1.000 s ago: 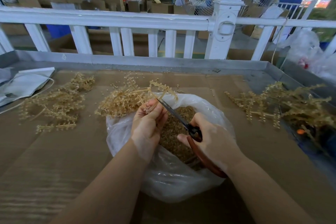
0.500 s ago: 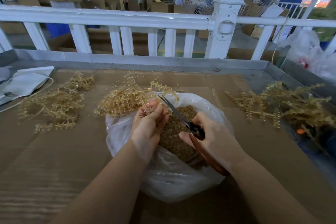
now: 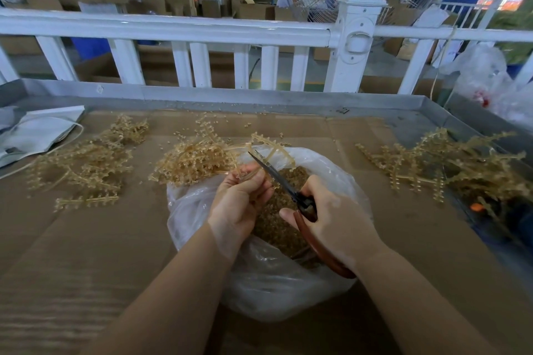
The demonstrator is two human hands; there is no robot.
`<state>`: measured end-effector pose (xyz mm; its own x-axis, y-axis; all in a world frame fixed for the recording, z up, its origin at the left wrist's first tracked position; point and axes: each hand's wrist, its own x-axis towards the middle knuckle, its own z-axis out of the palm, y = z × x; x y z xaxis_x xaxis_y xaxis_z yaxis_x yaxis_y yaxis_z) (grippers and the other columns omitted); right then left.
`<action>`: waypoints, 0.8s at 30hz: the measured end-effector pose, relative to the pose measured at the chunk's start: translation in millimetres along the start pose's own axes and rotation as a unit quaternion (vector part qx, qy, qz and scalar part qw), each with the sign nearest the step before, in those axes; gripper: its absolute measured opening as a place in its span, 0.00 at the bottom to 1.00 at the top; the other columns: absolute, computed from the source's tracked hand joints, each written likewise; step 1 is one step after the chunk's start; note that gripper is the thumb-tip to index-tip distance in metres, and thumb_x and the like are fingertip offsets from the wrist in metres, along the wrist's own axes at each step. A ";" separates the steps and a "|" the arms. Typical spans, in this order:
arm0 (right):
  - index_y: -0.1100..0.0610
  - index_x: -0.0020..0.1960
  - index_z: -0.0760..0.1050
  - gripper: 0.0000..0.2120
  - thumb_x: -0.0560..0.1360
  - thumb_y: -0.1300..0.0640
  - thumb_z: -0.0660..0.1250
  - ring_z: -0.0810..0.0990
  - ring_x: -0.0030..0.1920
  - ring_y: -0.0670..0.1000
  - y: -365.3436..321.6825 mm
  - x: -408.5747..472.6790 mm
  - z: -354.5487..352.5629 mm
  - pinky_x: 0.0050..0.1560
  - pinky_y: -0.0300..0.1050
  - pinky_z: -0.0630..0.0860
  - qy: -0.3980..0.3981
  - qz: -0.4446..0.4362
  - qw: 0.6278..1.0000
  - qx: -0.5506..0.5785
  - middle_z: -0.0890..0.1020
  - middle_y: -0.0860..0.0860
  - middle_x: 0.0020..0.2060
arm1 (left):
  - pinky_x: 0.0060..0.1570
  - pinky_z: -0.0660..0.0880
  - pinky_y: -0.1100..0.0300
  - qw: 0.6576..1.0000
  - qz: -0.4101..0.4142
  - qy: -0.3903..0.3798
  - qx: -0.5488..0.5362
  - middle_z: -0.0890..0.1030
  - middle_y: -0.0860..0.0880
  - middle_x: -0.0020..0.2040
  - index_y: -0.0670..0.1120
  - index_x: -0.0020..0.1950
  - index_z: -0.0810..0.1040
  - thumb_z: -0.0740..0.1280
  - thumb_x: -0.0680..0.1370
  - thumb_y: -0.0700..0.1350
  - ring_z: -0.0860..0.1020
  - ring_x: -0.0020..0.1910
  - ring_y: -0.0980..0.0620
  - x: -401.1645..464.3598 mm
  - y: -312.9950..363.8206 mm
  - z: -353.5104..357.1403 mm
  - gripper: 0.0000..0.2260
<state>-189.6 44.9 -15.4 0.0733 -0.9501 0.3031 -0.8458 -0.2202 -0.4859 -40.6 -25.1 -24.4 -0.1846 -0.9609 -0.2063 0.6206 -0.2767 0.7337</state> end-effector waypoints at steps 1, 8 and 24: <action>0.49 0.46 0.65 0.16 0.73 0.38 0.64 0.71 0.29 0.41 0.4 0.3 0.7 0.33 0.33 0.63 0.003 0.002 1.000 0.003 0.71 0.43 0.30 | 0.30 0.78 0.65 1.000 -0.002 -0.002 0.005 0.79 0.49 0.28 0.44 0.42 0.75 0.63 0.75 0.30 0.78 0.27 0.56 0.1 -0.1 -0.2 0.10; 0.49 0.46 0.65 0.16 0.74 0.38 0.64 0.72 0.31 0.38 0.0 1.4 3.8 0.31 0.30 0.65 0.008 0.013 1.000 0.015 0.71 0.42 0.31 | 0.29 0.78 0.64 0.999 -0.035 -0.002 0.014 0.79 0.49 0.28 0.45 0.43 0.74 0.63 0.76 0.31 0.78 0.26 0.55 2.0 -1.5 -0.6 0.09; 0.48 0.46 0.64 0.14 0.74 0.42 0.66 0.70 0.29 0.38 0.7 0.8 7.7 0.31 0.30 0.67 0.045 -0.014 0.999 -0.002 0.69 0.41 0.30 | 0.29 0.78 0.64 0.998 -0.055 -0.018 0.005 0.78 0.50 0.27 0.45 0.41 0.75 0.62 0.77 0.31 0.77 0.25 0.55 0.6 0.5 -0.5 0.10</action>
<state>-186.1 42.4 -21.7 0.0500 -0.9198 0.3892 -0.8459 -0.2461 -0.4731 -40.0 -25.8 -24.5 -0.2784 -0.9238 -0.2628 0.5870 -0.3802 0.7147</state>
